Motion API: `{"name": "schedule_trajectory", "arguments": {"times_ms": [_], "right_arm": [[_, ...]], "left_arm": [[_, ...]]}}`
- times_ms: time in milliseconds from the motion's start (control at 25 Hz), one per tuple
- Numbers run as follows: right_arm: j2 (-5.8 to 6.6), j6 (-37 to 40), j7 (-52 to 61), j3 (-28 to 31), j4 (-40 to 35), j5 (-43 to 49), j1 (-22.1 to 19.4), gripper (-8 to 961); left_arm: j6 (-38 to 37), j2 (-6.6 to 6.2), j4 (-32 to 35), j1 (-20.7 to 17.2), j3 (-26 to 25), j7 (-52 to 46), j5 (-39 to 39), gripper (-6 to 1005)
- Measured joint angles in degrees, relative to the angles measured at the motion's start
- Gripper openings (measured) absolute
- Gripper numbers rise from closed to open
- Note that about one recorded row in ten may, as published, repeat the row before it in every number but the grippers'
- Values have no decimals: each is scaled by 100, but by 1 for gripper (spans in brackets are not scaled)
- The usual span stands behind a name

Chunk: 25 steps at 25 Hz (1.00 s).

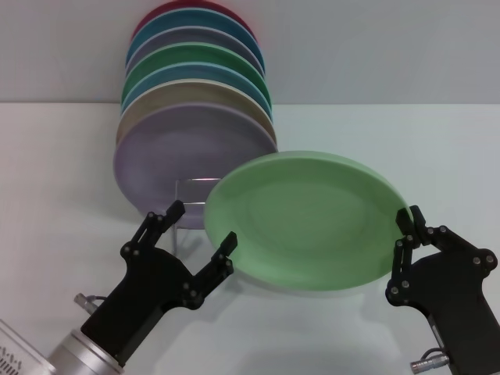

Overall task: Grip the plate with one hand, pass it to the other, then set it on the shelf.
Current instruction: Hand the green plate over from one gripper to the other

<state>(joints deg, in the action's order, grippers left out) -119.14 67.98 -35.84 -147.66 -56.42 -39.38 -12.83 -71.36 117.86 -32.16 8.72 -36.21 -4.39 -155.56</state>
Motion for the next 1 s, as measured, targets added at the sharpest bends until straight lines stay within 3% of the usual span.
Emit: {"name": "schedule_trajectory", "arguments": {"times_ms": [320,520,1000], "right_arm": [[5,-5,-2,-8,-1,0,14,22],[5,-7,-2,-11,-1,1,41,21],[14,-74,-2,-17,-21,1,60,21]], "left_arm": [[108,10,3,96,-52,0,0,833],[116,13,3,120,-53,0,0,627],[119,14,12,141,-53,0,0,502]]}}
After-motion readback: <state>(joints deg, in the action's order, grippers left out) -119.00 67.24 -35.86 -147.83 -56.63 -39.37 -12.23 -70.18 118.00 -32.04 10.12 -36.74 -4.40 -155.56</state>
